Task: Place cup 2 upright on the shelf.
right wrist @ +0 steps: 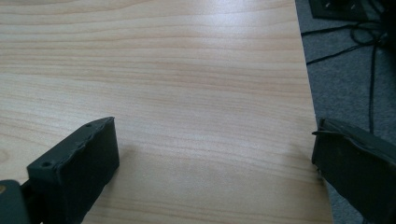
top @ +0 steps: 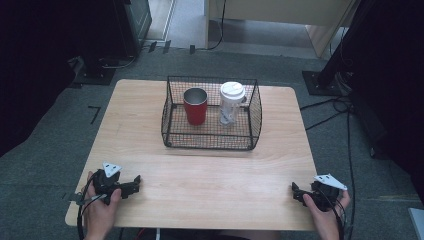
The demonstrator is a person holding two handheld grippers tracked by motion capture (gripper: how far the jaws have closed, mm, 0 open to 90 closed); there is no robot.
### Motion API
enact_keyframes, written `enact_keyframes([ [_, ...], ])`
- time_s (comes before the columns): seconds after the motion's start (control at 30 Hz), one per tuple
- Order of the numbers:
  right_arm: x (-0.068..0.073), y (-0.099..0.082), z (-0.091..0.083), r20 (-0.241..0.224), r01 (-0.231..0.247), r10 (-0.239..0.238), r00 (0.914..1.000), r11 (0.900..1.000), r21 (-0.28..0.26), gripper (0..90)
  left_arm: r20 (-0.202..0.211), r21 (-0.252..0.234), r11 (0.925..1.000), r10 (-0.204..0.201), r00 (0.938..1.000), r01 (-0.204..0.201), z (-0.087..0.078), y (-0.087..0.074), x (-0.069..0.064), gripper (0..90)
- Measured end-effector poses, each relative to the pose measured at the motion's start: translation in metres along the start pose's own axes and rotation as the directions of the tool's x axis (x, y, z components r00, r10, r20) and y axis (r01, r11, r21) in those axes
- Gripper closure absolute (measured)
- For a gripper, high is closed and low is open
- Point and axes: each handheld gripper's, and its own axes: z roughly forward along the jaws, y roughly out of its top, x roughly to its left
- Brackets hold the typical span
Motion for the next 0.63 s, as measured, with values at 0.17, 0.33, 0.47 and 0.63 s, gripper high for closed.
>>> enact_keyframes([
  [0.17, 0.0013, 0.0, 0.0002, -0.023, 0.006, -0.006, 0.9997, 1.0, 0.004, 0.8, 0.0, 0.0, 1.0, 0.0, 1.0, 0.0, 0.0, 0.0, 0.0, 0.0],
  [0.33, 0.0039, 0.0001, 0.0004, -0.016, 0.002, -0.002, 0.9999, 1.0, 0.006, 0.1, 0.0, 0.0, 1.0, 0.0, 1.0, 0.0, 0.0, 0.0, 0.0, 0.0],
  [0.47, 0.0047, 0.0002, 0.0005, -0.014, -0.003, 0.003, 0.9999, 1.0, 0.008, 0.1, 0.0, 0.0, 1.0, 0.0, 1.0, 0.0, 0.0, 0.0, 0.0, 0.0],
  [0.63, 0.0053, -0.0003, 0.0001, 0.0, -0.015, 0.015, 0.9999, 0.9999, 0.006, 0.0, 0.0, 0.0, 1.0, 0.0, 1.0, 0.0, 0.0, 0.0, 0.0, 0.0],
])
